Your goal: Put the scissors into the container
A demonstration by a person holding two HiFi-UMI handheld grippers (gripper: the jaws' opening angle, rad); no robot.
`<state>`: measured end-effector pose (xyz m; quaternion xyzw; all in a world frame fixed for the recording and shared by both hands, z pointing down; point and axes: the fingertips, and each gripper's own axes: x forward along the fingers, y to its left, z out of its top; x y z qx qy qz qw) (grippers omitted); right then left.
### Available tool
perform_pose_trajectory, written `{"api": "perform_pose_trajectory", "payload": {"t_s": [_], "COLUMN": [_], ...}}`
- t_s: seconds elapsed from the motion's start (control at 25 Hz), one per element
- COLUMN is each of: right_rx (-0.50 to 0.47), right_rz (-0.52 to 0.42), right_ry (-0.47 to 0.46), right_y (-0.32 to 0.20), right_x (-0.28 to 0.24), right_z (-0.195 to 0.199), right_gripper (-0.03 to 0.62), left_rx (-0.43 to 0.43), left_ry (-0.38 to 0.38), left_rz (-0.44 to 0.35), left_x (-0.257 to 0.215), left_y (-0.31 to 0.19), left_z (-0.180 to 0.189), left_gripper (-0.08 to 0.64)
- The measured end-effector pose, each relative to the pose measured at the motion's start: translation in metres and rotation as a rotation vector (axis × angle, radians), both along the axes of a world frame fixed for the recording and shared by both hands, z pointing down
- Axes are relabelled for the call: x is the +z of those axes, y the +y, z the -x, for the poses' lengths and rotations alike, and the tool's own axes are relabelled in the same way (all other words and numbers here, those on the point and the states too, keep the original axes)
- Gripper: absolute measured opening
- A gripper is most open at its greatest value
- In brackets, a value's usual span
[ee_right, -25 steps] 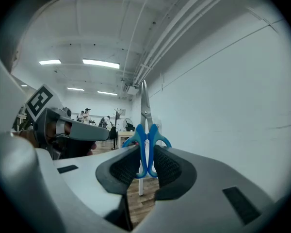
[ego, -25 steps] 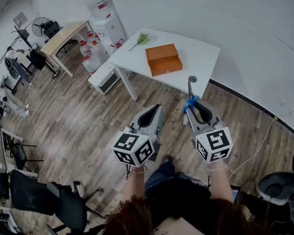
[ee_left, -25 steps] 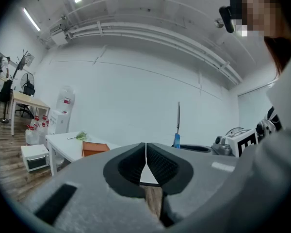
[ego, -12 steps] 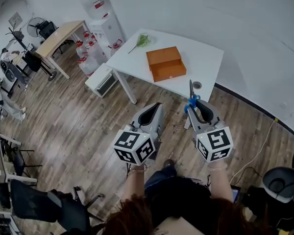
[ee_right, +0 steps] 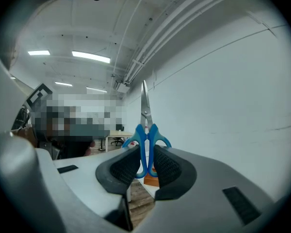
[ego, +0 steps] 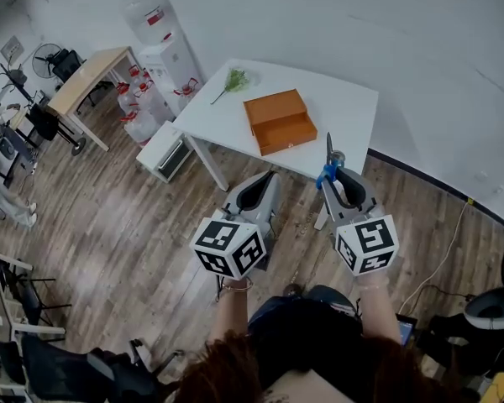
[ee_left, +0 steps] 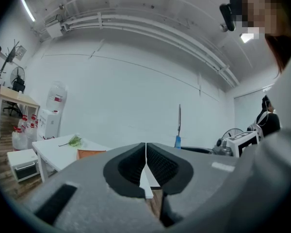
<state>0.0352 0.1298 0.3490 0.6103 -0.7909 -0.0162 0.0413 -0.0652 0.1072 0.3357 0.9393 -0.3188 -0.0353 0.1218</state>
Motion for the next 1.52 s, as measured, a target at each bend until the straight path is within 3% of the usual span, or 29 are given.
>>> {"api": "perform_pose_trajectory", "payload": {"t_s": [0.76, 1.16, 1.52], "right_rx": [0.008, -0.046, -0.107], "right_rz": [0.021, 0.045, 0.049], "right_ry": [-0.002, -0.015, 0.028], "right_y": [-0.095, -0.189, -0.251], "right_x": [0.015, 0.02, 0.019], "right_z": [-0.026, -0.057, -0.077], "right_gripper": [0.077, 0.077, 0.078], "left_rx": [0.012, -0.033, -0.083], "left_ry": [0.0, -0.009, -0.005], "left_rz": [0.017, 0.02, 0.04], "left_x": [0.012, 0.009, 0.014], "left_y": [-0.091, -0.181, -0.238], "left_z": [-0.03, -0.066, -0.088], "left_gripper": [0.021, 0.021, 0.021]}}
